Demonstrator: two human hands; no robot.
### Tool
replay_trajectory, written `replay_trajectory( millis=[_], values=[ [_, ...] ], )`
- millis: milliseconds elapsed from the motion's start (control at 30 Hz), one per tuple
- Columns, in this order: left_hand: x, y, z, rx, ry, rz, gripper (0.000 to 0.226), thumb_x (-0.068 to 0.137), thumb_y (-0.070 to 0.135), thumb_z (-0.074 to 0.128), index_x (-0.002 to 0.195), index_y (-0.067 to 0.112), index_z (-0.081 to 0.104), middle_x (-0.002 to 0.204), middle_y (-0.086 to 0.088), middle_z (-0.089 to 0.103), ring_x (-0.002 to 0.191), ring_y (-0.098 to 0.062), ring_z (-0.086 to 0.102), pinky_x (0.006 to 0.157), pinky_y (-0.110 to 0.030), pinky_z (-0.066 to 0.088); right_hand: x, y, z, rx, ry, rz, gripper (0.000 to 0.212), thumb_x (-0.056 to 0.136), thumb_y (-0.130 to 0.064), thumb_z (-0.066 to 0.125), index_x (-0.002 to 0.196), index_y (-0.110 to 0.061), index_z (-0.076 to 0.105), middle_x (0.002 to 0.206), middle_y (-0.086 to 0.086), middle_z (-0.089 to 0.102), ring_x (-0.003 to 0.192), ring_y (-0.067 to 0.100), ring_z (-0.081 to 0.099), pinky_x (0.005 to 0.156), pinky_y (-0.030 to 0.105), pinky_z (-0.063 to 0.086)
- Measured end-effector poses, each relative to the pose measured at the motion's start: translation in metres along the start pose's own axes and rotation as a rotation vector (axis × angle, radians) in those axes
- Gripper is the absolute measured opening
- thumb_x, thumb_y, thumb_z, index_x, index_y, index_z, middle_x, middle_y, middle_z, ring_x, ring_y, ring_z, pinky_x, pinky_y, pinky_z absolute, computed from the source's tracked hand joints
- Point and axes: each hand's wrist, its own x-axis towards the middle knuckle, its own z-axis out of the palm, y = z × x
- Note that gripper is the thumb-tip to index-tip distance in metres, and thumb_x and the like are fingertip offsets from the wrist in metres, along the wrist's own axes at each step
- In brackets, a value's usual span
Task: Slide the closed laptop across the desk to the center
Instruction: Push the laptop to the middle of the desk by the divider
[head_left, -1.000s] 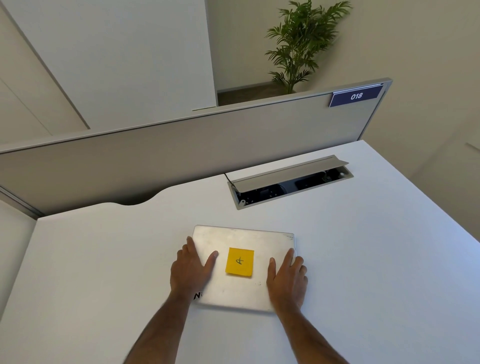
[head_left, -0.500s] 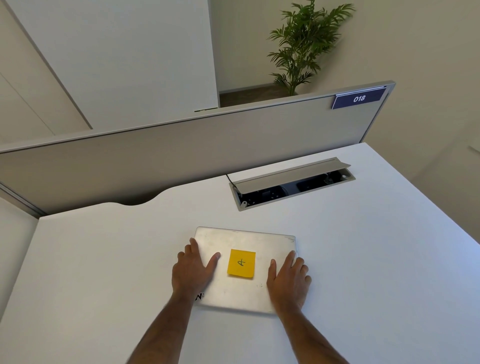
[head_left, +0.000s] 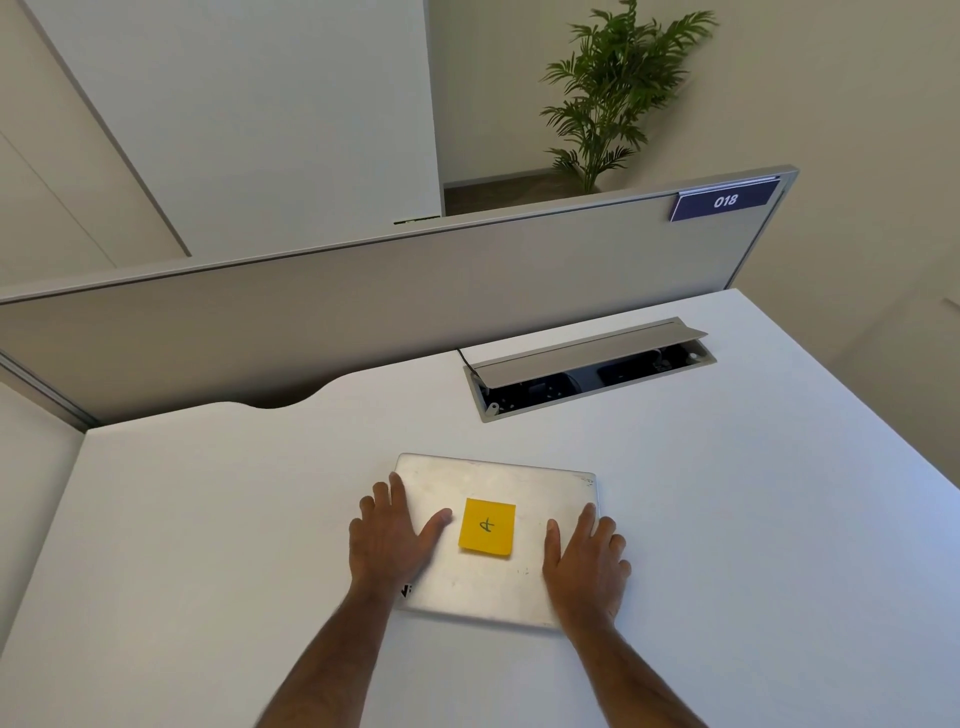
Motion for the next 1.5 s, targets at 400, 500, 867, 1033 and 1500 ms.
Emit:
replay_trajectory(
  millis=[400,500,867,1033,1500],
  values=[
    [-0.001,-0.001,-0.006,0.013,-0.004,0.002,0.122,0.071,0.095,0.005,0.156,0.01,0.025,0.134,-0.005,0.045,0.114,-0.027,0.049,0.081,-0.041,0.05,0.001,-0.002,-0.008,0.026,0.008,-0.016,0.077,0.097,-0.06,0.033,0.151,-0.006,0.031,0.14,0.013,0.046,0.107,0.03,0.056,0.074,0.044,0.053],
    [-0.003,0.002,-0.006,-0.005,-0.008,-0.003,0.121,0.072,0.095,0.009,0.155,0.009,0.027,0.133,-0.006,0.046,0.114,-0.027,0.05,0.08,-0.041,0.05,0.002,-0.003,-0.008,0.023,0.0,-0.011,0.078,0.097,-0.062,0.032,0.151,-0.005,0.031,0.135,0.012,0.048,0.105,0.029,0.056,0.072,0.042,0.052],
    [-0.004,0.005,-0.006,-0.067,-0.034,-0.071,0.129,0.06,0.104,0.017,0.138,0.005,0.041,0.122,-0.006,0.05,0.109,-0.025,0.052,0.076,-0.039,0.05,0.001,-0.001,-0.005,-0.007,-0.045,0.048,0.087,0.093,-0.071,0.03,0.148,-0.004,0.03,0.122,0.009,0.049,0.103,0.025,0.054,0.065,0.036,0.054],
    [-0.005,0.008,-0.006,-0.069,-0.02,-0.087,0.127,0.055,0.107,0.018,0.13,0.008,0.044,0.115,-0.004,0.05,0.103,-0.024,0.052,0.073,-0.039,0.051,0.001,-0.001,-0.005,-0.009,-0.047,0.041,0.088,0.093,-0.072,0.028,0.149,-0.005,0.027,0.125,0.008,0.047,0.106,0.024,0.053,0.066,0.035,0.055],
    [-0.004,0.012,-0.008,-0.234,0.028,-0.205,0.113,0.049,0.105,0.043,0.108,0.01,0.051,0.102,-0.002,0.047,0.097,-0.025,0.052,0.078,-0.041,0.051,0.004,0.001,0.003,0.085,-0.026,0.029,0.086,0.093,-0.066,0.039,0.148,-0.002,0.03,0.12,0.012,0.05,0.102,0.026,0.055,0.062,0.038,0.055]
  ],
)
